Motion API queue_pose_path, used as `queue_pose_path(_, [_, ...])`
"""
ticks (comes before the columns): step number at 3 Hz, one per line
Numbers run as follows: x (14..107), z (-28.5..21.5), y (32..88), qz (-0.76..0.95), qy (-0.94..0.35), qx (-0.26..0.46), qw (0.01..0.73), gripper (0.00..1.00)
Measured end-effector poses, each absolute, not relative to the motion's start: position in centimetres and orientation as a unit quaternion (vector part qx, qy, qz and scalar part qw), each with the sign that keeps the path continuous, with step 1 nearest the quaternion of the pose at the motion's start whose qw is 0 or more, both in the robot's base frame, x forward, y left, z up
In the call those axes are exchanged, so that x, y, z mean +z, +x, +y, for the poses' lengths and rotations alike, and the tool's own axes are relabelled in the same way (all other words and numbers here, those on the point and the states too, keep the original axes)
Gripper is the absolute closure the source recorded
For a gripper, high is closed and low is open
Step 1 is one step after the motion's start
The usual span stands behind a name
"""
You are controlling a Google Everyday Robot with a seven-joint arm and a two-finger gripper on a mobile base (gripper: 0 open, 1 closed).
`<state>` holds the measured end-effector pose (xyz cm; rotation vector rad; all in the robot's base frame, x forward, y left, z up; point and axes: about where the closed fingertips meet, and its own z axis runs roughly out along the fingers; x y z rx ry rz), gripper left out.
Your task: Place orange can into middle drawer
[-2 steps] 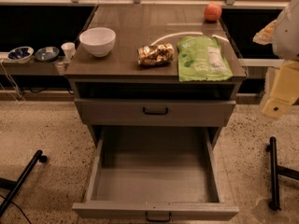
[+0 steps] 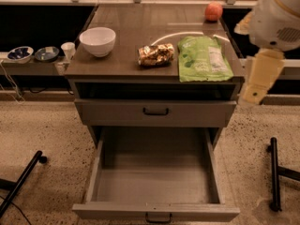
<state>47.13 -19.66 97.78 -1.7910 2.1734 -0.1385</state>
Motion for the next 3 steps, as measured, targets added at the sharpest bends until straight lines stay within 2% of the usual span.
queue_pose_path(1, [94.7,-12.3,53.3,0.714,-0.682,-0.058,0.149,0.00])
queue_pose_path(2, [92.9,-7.8,56.0,0.684,-0.713,-0.059,0.140,0.00])
queue_pose_path(3, [92.9,-7.8,56.0,0.684,-0.713,-0.059,0.141,0.00])
